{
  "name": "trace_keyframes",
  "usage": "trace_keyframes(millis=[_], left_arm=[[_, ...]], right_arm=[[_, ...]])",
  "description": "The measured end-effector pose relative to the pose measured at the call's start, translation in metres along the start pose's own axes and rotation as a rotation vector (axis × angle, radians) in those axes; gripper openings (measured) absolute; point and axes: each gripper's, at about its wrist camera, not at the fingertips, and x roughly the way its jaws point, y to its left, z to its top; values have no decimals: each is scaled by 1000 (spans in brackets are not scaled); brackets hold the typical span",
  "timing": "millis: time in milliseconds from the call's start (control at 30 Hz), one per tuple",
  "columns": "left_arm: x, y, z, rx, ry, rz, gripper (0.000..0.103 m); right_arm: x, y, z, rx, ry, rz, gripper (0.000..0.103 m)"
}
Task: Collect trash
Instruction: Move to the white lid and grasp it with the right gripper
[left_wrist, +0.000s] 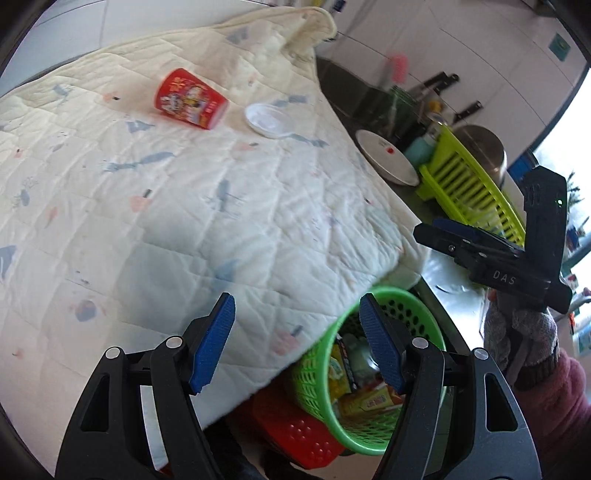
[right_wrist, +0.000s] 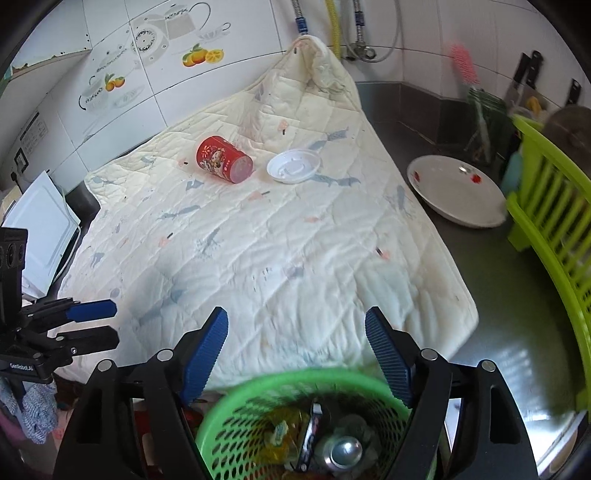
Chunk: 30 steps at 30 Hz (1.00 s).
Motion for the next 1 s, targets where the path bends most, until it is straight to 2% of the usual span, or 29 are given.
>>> trace_keyframes(millis=[200, 433, 733, 1000], left_arm=[[-3, 39, 18, -54, -21, 38, 73], [-2, 82, 32, -109, -22, 51, 74], [2, 121, 46, -142, -11, 65, 77], [8, 147, 50, -178, 11, 69, 77]], right_arm=[[43, 15, 41, -32, 4, -10, 87], [106, 18, 89, -75, 30, -32, 93], [189, 17, 135, -113, 98, -78, 94], [239, 11, 161, -141, 146, -126, 94]])
